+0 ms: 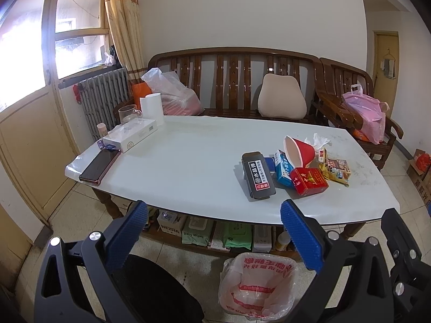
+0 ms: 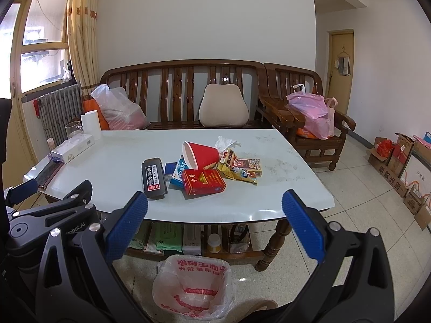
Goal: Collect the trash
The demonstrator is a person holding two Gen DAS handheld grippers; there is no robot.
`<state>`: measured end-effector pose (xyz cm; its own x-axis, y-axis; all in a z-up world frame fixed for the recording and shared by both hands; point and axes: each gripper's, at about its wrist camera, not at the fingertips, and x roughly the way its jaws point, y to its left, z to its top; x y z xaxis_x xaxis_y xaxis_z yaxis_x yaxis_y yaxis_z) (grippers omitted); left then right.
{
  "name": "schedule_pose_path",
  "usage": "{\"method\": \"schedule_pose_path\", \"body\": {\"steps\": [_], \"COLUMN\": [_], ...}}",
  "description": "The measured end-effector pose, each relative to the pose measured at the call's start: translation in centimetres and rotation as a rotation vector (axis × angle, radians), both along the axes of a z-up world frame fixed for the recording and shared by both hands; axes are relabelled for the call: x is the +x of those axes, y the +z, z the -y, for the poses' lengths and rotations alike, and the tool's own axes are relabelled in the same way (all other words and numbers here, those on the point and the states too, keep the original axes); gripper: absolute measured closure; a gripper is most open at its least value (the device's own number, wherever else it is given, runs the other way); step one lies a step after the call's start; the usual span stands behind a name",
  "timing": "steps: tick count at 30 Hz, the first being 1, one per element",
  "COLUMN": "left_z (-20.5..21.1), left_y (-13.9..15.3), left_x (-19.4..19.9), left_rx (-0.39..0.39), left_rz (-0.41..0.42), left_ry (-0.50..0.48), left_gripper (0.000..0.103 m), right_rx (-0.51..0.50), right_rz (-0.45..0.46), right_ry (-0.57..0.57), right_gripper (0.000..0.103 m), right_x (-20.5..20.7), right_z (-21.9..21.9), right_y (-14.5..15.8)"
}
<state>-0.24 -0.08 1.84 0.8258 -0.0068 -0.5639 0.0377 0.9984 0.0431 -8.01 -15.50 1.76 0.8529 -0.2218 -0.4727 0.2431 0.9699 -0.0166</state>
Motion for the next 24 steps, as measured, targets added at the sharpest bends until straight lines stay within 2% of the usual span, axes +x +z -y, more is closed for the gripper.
{"method": "schedule_pose_path", "body": {"steps": [3, 8, 13, 18, 21, 24], "left_z": [0.0, 0.3, 0.8, 2.2, 3.4, 4.5], "left_y": [0.3, 1.0, 2.7, 4.6, 5.0, 4.8], "left_x": [0.3, 1.5, 4.3, 6.8, 8.6, 10.5], "left_rx": [-0.006, 0.025, 0.071, 0.120, 0.139, 0.175], "left_rz": [-0.011, -0.031, -0.112, -0.139, -0.187, -0.233], "left_ry": [-0.020, -0.061, -0.190, -0.278, -0.339, -0.362], "left_gripper": [0.006, 0.006, 0.006, 0.006, 0.006, 0.006], "right_rx": [0.005, 0.007, -0.023, -0.097, -0.148, -0.153], "right_rz": [-0.013, -0.037, -0.101, -0.164, -0.221, -0.265], "right_ry": [0.016, 0.069, 0.189, 0.237, 0.263, 0.299], "right_gripper": [0.005, 0.005, 0.005, 0.005, 0.005, 0.005], "right_x": [0.5, 1.8, 4.4, 7.0, 9.0, 10.6], "right_z": [0.4, 1.8, 3.8, 5.6, 6.6, 7.9], "right_y": [0.1, 0.6, 1.6, 2.4, 2.5, 2.3]}}
